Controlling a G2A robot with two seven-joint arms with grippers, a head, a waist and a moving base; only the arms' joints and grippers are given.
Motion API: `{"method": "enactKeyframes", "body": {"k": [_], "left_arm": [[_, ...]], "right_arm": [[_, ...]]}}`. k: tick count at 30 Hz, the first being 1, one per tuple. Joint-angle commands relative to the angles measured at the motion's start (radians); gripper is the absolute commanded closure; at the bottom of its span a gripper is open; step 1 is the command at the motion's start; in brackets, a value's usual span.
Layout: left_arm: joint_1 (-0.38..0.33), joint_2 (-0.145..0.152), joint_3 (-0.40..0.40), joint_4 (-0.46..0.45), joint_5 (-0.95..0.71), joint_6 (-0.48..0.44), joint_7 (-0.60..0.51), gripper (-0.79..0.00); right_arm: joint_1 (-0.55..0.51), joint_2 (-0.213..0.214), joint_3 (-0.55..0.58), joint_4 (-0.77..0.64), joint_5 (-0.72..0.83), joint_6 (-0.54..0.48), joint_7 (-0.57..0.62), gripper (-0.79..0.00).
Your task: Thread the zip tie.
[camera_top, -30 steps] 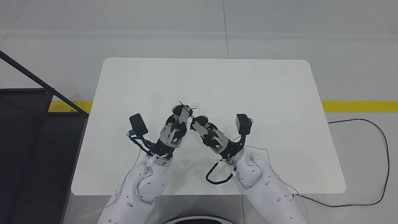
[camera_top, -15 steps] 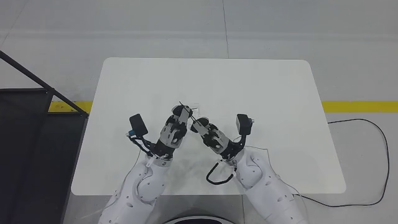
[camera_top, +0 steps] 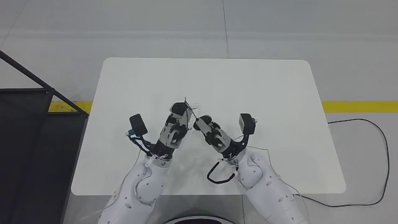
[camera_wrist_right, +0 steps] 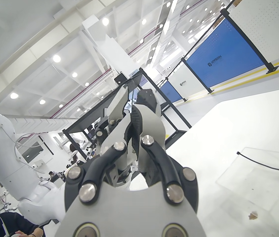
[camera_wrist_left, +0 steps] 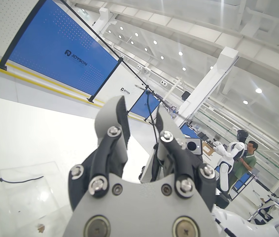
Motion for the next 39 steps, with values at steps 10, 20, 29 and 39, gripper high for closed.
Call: {"method": "enactKeyframes", "body": {"k": [10,20,29,39], "left_arm": [[0.036,0.019,-0.086,-0.029,-0.199,-0.115,-0.130,-0.785],[0.066,0.071,-0.226,-0.134,-0.700,-0.115,-0.678,-0.785],[0.018,0.119,-0.334,-0.119,-0.961,-0.022,-1.160,-0.785],[0.018,0.119,-0.334,-0.119,-0.961,-0.022,-1.160,-0.785]], "right_arm": [[0.003,0.038,0.002,-0.038,0.217,0.000,0.134,0.000],[-0.005,0.125,0.025,-0.113,0.652,0.000,0.661,0.000],[-0.001,0.180,0.043,-0.107,0.999,0.030,1.068,0.000],[-0.001,0.180,0.043,-0.107,0.999,0.030,1.068,0.000]]}}
